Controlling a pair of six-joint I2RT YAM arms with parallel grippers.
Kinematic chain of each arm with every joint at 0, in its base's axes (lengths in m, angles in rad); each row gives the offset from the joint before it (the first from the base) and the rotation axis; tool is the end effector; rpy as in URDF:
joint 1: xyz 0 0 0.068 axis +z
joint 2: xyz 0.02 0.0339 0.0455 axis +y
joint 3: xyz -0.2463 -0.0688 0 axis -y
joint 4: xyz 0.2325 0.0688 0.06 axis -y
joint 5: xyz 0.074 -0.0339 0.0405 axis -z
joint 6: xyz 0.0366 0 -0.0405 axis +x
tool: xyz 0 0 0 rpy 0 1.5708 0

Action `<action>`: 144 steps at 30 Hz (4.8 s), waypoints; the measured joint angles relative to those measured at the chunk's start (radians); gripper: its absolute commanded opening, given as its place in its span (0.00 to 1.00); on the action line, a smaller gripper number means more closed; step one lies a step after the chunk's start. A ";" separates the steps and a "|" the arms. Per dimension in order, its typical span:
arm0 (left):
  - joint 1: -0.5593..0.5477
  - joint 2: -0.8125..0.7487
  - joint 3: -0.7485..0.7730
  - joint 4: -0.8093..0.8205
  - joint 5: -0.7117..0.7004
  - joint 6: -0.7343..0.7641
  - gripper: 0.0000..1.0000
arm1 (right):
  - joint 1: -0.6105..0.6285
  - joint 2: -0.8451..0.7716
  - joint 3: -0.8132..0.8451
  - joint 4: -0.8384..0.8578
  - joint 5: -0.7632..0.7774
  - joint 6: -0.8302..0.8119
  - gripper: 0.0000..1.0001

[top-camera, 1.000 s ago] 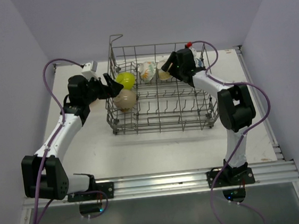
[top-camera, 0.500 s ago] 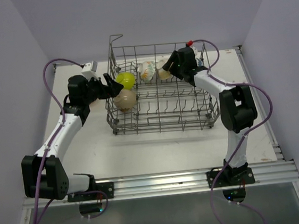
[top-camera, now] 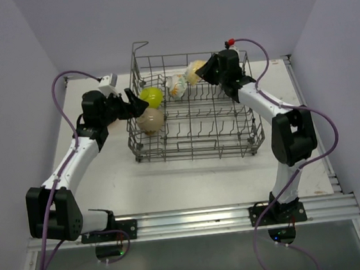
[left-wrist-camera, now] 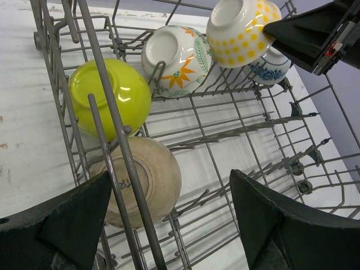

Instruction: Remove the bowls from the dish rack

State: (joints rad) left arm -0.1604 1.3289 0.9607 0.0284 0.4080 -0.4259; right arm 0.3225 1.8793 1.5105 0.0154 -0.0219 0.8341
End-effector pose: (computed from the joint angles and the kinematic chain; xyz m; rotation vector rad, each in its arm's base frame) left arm 0.2948 -0.0624 0.2891 0.0245 1.9597 -0.7803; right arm 0.4143 0.1393 0.2820 0.4929 1.9454 0.7829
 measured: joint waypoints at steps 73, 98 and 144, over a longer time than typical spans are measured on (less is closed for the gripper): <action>-0.006 -0.008 0.000 -0.014 -0.013 0.043 0.94 | -0.029 0.295 0.516 -0.513 -0.048 -1.005 0.35; -0.006 -0.003 0.000 -0.014 0.002 0.042 0.94 | -0.029 0.332 0.445 -0.499 -0.044 -1.039 0.33; -0.006 -0.001 0.000 -0.015 0.009 0.042 0.94 | -0.050 0.316 0.387 -0.367 -0.075 -1.018 0.39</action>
State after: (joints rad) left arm -0.1665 1.3277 0.9607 0.0135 0.4171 -0.3843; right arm 0.2726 2.1956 1.8973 -0.3515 -0.0967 -0.1841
